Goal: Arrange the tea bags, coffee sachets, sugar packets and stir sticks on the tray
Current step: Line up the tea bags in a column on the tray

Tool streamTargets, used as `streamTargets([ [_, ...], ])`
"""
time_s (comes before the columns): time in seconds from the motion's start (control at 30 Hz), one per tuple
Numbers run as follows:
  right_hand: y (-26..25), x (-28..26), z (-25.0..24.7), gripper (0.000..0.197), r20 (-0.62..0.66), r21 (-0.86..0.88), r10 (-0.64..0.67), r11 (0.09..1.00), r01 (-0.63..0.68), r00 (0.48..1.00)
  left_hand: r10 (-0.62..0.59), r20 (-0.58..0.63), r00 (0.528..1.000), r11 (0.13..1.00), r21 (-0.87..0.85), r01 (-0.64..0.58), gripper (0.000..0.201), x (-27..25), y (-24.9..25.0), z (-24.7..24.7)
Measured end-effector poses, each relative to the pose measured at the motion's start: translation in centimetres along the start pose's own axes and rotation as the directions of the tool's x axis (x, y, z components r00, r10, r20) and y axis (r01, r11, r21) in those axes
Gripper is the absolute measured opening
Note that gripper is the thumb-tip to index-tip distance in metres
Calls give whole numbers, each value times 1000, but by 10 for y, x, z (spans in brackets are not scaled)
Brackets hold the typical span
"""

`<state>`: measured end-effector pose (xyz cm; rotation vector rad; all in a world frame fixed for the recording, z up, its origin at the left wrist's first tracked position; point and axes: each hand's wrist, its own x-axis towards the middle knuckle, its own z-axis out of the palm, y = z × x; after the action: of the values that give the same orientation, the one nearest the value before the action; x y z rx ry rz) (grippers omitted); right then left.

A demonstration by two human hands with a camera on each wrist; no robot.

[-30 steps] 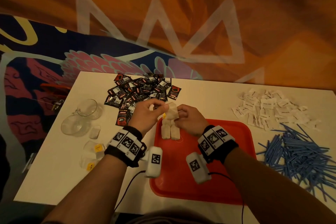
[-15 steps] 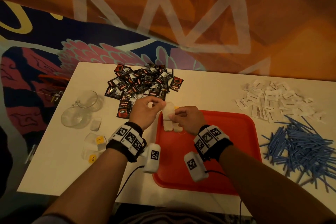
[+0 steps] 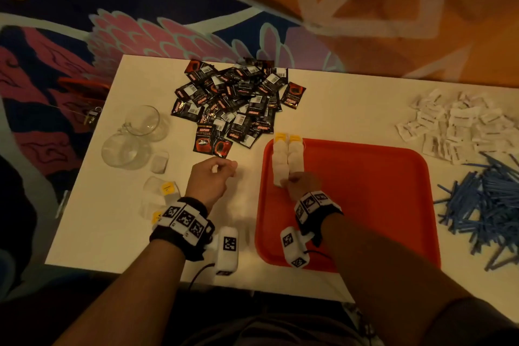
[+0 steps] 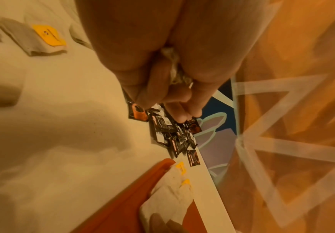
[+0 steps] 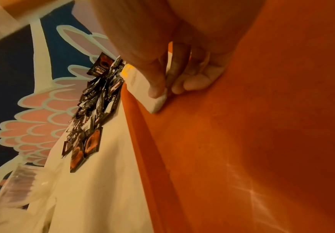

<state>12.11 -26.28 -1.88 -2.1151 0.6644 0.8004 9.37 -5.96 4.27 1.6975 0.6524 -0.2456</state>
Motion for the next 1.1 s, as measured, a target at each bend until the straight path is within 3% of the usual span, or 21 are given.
streamTargets([
  [0.33, -1, 9, 10, 22, -97, -83, 16, 996, -24, 995, -63, 7, 998, 993, -102, 63, 11, 1, -6, -5],
  [0.6, 4, 3, -2, 15, -80, -27, -25, 999, 23, 996, -115, 47, 992, 985, -123, 120, 15, -1, -3, 1],
  [0.73, -6, -11, -18, 11, -66, 15, -147, 989, 148, 987, -190, 146, 971, 943, -249, 222, 29, -2, 10, 10],
  [0.83, -28, -37, -35, 6, -49, 81, -357, 930, 360, 933, -243, 235, 941, 883, -348, 315, 37, -4, 24, 19],
  [0.93, -52, -64, -54, 7, -31, 106, -580, 808, 579, 814, -234, 330, 915, 832, -419, 364, 42, -9, 41, 27],
  [1.0, -64, -77, -66, 7, 11, 127, -624, 776, 618, 781, -190, 388, 902, 824, -436, 361, 44, -15, 54, 34],
  [1.1, -76, -92, -83, 11, 57, 57, -618, 786, 616, 784, -132, 414, 901, 852, -417, 316, 43, -24, 73, 46],
])
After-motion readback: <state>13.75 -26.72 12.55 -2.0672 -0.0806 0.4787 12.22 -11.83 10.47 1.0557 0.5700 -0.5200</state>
